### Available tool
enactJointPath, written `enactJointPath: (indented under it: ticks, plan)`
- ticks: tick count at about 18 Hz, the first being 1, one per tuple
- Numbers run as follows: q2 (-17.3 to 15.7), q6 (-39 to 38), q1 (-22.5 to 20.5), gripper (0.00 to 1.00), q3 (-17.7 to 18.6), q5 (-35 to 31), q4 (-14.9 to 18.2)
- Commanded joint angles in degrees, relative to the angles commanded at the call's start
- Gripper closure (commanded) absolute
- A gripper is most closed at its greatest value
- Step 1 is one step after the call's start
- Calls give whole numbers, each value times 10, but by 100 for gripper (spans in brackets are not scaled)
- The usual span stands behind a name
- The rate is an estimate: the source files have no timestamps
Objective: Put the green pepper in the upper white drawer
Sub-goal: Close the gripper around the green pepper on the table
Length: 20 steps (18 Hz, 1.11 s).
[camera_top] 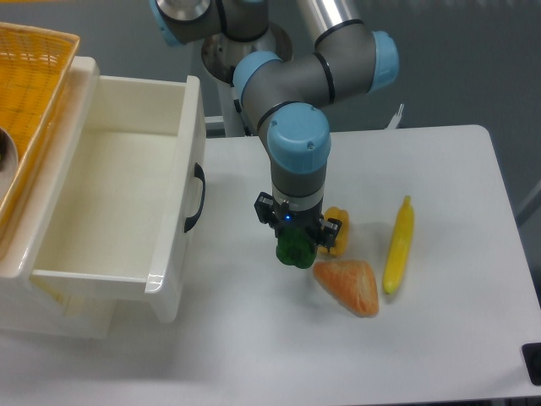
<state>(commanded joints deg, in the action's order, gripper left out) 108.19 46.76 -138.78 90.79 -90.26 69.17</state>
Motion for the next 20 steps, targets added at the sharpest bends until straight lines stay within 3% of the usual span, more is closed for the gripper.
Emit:
enactJointPath:
  ticks: [7,20]
  plan:
    - [0,-9,0,63,-4,2,1]
    - [-33,-52,-4,63,-9,39,22]
